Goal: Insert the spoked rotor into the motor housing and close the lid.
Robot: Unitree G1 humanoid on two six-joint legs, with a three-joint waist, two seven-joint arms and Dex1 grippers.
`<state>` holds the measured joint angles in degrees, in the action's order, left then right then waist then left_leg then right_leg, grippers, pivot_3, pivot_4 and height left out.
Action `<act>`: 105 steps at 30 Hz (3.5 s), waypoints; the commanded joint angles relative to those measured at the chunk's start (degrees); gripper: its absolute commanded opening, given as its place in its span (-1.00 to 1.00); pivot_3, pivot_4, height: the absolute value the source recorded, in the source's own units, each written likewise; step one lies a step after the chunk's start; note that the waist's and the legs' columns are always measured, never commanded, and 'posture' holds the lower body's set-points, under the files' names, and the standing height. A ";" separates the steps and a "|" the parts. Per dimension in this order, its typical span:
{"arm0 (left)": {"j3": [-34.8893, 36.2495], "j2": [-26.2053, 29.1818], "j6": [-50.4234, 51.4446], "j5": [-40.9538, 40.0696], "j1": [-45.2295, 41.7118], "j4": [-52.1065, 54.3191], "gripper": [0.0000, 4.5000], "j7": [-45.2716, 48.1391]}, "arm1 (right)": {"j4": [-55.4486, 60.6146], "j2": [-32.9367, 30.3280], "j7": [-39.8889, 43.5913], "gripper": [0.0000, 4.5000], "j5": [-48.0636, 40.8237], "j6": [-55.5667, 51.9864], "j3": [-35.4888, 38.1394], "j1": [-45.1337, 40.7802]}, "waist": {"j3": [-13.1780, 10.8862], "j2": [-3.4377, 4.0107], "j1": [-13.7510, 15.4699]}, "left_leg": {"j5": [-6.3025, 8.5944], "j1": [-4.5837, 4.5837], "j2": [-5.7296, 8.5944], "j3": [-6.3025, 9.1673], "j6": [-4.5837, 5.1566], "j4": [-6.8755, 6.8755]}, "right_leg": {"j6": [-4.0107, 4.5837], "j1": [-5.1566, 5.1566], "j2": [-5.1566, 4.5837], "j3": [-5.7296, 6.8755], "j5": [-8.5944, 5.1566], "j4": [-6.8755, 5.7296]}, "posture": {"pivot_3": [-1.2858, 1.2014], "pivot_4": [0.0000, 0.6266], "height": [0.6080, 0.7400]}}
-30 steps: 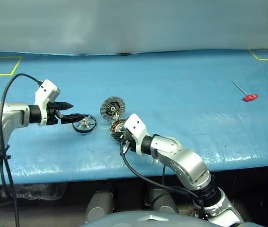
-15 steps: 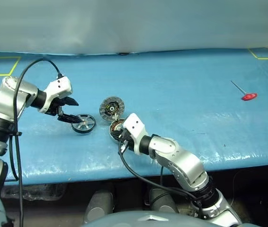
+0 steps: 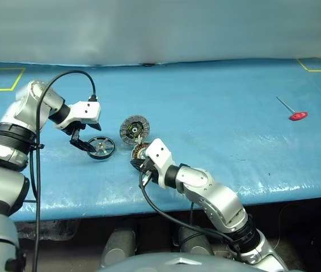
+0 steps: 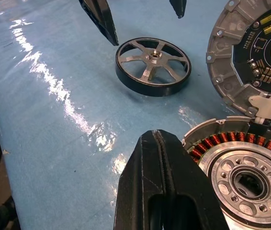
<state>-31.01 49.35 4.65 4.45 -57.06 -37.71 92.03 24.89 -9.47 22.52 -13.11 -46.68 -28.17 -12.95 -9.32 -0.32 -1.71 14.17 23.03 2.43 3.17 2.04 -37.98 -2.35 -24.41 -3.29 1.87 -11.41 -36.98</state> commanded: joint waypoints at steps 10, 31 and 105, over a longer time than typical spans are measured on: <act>-5.46 -2.63 2.41 1.27 -5.38 -7.27 1.00 0.47 | 1.50 0.33 -0.48 -0.99 1.17 1.44 -0.29 0.78 | -0.01 -0.03 -0.35 | 0.01 0.01 0.00 0.00 0.03 -0.05 | -0.02 0.00 0.01 -0.02 0.01 -0.03 | 0.03 -0.52 1.00; -17.49 -7.39 3.60 2.12 -12.24 -12.45 1.00 0.47 | 1.83 -0.01 -0.13 -0.99 1.22 1.19 -0.48 1.51 | -0.03 -0.15 -0.33 | 0.03 0.02 0.00 -0.02 0.07 -0.19 | -0.07 0.02 0.02 -0.06 0.04 -0.09 | 0.03 -0.52 1.00; -19.34 -8.94 8.14 4.60 -13.98 -9.89 0.76 0.47 | 1.45 -1.27 0.44 -1.00 1.35 0.10 -1.41 1.59 | -0.16 -0.39 -0.31 | 0.07 0.07 0.00 -0.14 0.15 -1.07 | -0.13 -0.02 0.01 -0.22 0.05 -0.86 | 0.03 -0.52 1.00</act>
<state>-52.25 40.44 13.11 8.18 -70.18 -47.73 92.40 25.20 -10.98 22.66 -11.76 -46.96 -29.46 -10.72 -9.48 -0.71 -2.02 14.25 23.11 2.43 3.02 2.20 -39.05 -2.48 -24.43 -3.28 1.65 -11.35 -37.84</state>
